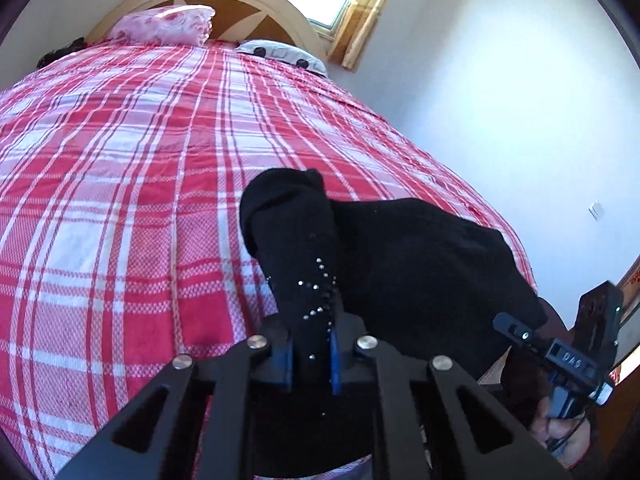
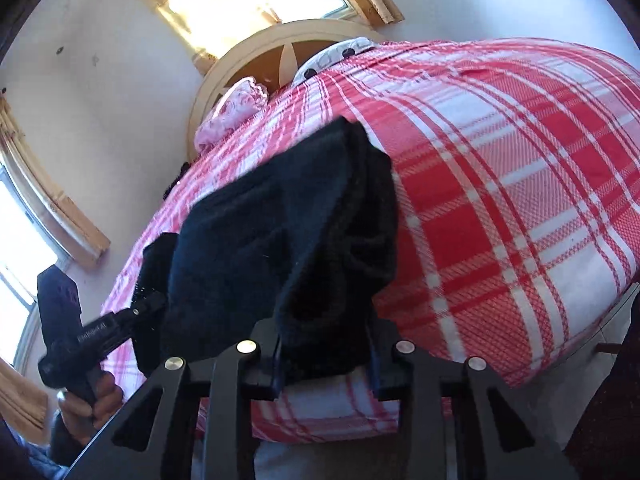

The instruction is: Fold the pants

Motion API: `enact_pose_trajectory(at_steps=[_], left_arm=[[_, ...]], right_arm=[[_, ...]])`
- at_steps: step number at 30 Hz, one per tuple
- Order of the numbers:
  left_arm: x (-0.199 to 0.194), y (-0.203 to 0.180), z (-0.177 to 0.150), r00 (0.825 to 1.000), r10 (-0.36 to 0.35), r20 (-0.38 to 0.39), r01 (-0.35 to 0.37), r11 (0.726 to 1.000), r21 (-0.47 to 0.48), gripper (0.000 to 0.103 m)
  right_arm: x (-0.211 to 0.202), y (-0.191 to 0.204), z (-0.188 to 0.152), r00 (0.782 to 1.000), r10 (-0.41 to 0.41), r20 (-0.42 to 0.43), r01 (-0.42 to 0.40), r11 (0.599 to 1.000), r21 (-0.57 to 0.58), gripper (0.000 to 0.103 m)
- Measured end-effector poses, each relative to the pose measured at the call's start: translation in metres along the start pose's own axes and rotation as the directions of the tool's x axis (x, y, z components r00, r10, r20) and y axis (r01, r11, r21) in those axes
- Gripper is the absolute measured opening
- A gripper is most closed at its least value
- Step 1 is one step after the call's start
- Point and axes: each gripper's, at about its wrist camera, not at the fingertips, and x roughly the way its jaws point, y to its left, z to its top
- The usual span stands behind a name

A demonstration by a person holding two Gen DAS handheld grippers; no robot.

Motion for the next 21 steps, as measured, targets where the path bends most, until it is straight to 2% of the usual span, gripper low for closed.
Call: enact_pose_trajectory(at_steps=[4,6,10,13,17,21], left_arm=[[-0.006,0.016,0.009,0.999,-0.046,0.017,0.047,0.996,-0.074,0.013],[-0.012,0.019,0.013,0.999,-0.04,0.038,0.042,0.997,-0.071,0.013],[-0.03,0.035,0.032,0.994,0.019,0.107,-0.011,0.997,-0.07,0.013],[-0.048,0.063,0.053,0.981,0.097,0.169,-0.082,0.992,-0.096,0.013],[-0.07,0.102,0.085,0.944,0.228,0.241,-0.205,0.972,-0.114,0.013],[-0.088,0.145,0.114,0.873,0.372,0.315,-0.348,0.928,-0.129,0.013]], right_arm=[[-0.01,0.017,0.006,0.999,0.023,0.033,-0.022,1.0,-0.02,0.032],[-0.014,0.029,0.014,0.998,0.047,0.043,-0.045,0.998,-0.045,0.032],[-0.002,0.065,0.032,0.99,0.132,0.04,-0.127,0.986,-0.111,0.032],[0.022,0.101,0.047,0.978,0.209,0.009,-0.204,0.962,-0.181,0.032],[0.068,0.154,0.068,0.948,0.318,-0.028,-0.315,0.917,-0.246,0.032],[0.127,0.214,0.088,0.906,0.42,-0.058,-0.419,0.864,-0.279,0.032]])
